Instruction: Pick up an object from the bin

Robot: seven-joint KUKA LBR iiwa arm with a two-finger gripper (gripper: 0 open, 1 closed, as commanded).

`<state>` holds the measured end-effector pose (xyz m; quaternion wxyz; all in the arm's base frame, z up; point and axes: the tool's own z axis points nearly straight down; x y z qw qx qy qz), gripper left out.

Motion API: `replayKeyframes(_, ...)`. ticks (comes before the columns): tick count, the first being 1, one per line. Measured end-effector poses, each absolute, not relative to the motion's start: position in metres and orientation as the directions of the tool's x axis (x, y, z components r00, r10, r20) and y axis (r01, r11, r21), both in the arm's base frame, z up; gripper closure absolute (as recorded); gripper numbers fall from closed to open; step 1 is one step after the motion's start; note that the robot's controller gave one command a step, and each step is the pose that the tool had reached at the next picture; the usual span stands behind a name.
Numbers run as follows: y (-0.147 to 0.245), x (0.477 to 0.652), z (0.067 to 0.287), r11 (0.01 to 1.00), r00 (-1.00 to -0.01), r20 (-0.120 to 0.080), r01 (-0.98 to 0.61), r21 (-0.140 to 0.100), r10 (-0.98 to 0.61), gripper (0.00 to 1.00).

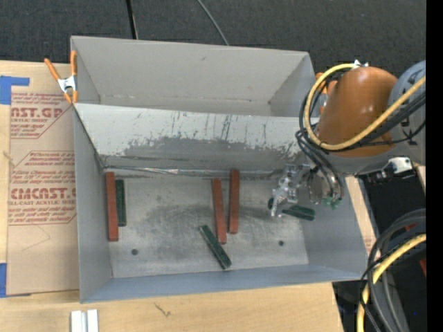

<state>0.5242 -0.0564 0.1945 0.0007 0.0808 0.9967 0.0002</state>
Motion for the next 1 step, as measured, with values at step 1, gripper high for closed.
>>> replayKeyframes(1,-0.059,0.5237,0.2001,0.99,-0.99,0.007,0.143,0.001,0.143,1.0)
